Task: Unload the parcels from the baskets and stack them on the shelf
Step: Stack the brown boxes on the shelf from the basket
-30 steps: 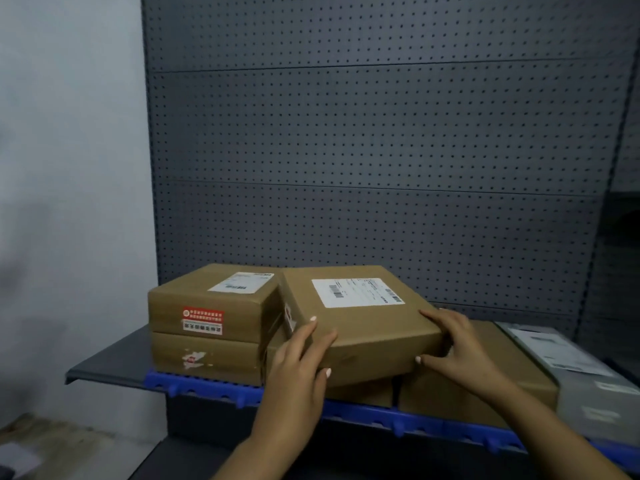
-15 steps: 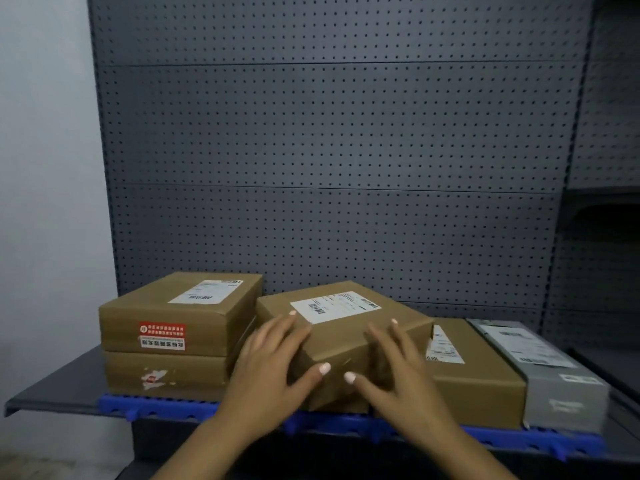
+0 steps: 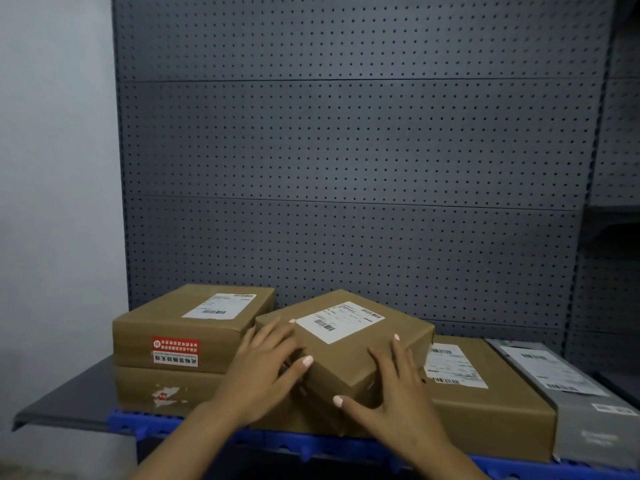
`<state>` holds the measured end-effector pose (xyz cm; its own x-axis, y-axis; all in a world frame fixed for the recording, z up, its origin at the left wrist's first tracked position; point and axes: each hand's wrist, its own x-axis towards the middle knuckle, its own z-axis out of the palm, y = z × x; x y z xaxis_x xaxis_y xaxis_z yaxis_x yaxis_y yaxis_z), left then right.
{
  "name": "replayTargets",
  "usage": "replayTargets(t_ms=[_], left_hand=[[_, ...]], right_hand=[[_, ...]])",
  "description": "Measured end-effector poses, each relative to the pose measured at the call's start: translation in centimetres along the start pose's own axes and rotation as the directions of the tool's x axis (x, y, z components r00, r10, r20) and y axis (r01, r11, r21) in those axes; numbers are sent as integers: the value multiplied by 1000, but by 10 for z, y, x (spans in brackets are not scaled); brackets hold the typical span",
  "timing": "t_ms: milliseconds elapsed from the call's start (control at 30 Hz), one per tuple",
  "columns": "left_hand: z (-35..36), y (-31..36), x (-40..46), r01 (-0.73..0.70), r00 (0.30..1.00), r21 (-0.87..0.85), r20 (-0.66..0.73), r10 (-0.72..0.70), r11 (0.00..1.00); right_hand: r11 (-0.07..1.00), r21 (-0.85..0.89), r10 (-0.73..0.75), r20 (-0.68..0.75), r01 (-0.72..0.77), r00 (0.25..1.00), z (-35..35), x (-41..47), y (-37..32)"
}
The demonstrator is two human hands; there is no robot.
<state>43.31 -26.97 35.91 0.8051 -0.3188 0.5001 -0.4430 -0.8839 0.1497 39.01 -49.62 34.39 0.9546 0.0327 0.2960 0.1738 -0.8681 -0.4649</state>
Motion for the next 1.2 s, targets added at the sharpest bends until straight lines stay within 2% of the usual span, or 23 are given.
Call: replayTargets(t_ms=[133, 200, 400, 533, 633, 800, 1033, 1200], left_hand=[[1, 2, 3, 2, 998, -24, 60, -1, 1000], [5, 0, 7, 0, 999, -19, 44, 1, 1000], [14, -14, 26, 68, 996, 122, 43, -73, 990], [19, -18, 33, 62, 993, 203, 82, -80, 977], [26, -18, 31, 48, 997, 212, 52, -60, 976], [31, -21, 29, 44, 997, 275, -80, -22, 961], [24, -46, 24, 53, 994, 315, -109, -19, 948], [22, -54, 25, 115, 993, 287, -46, -106, 951]], right_hand=[[994, 89, -64, -48, 68, 997, -5, 8, 12], [992, 92, -83, -90, 91, 992, -7, 14, 19], [998, 26, -49, -171, 54, 984, -15, 37, 39], [1000, 31, 1, -182, 4, 983, -16, 50, 50], [997, 81, 24, -172, -10, 985, -13, 52, 54], [992, 115, -35, -133, 51, 990, -3, 51, 58], [986, 122, -101, -114, 115, 988, 12, 51, 50], [988, 88, -117, -132, 129, 984, 16, 50, 44]])
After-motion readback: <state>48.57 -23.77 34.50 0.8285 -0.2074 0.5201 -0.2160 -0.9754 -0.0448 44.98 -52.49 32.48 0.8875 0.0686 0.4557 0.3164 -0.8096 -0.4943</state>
